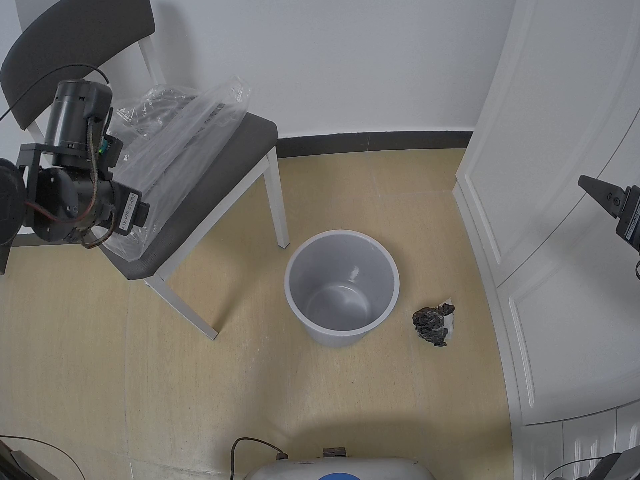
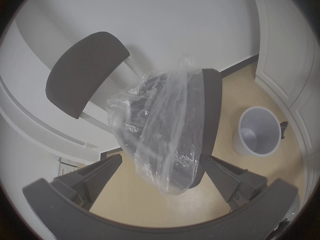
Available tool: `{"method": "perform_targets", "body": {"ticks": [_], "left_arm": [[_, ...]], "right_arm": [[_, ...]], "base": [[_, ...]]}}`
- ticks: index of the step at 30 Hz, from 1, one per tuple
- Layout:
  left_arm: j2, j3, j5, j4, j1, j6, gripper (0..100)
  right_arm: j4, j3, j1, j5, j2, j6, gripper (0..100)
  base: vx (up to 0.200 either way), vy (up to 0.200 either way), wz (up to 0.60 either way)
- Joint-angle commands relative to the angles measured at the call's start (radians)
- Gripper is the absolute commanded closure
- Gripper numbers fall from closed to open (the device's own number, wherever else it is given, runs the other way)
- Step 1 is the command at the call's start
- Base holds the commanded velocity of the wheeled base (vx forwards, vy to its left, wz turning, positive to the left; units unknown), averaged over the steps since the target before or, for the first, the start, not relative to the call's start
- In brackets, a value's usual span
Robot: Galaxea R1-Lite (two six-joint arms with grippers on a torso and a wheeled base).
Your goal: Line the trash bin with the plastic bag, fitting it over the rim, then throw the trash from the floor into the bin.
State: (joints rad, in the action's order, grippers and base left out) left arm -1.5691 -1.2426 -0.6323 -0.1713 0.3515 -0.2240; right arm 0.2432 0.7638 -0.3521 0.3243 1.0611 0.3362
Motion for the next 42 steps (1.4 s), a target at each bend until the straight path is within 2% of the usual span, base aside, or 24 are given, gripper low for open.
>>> {"method": "perform_targets", "body": {"ticks": [1,5,10,16,20,42], "left_arm": [[-0.061,0.008,-0.017,0.021,-0.006,0.0,0],[-0.088,0.031,-0.036,0.072,-0.011,-0.017,0],[-0.106,0.071,-0.076,0.171,-0.035,-0.107,0],[-0.111,0.13,-0.078,0.296,-0.071,-0.199,0],[-0.121,0.158,-0.078,0.345,-0.095,-0.225,0],[-0.12,0.18,-0.078,0.383,-0.141,-0.276,0]], "right_arm": [[0.001,-0.003,-0.001,-0.001,-0.004,-0.005,0],[0.001,-0.005,-0.001,-0.001,-0.009,-0.005,0],[0.001,-0.001,-0.001,-0.001,-0.016,-0.006,0],[0.002,-0.003,-0.001,-0.008,-0.013,-0.006,0],[0.002,-0.005,-0.001,-0.008,-0.012,-0.006,0],[0.002,-0.006,-0.001,-0.008,-0.009,-0.006,0]], "base": [[0.0,0.0,0.0],[0.0,0.0,0.0],[0.0,0.0,0.0],[0.0,0.0,0.0],[0.0,0.0,0.0],[0.0,0.0,0.0]]}}
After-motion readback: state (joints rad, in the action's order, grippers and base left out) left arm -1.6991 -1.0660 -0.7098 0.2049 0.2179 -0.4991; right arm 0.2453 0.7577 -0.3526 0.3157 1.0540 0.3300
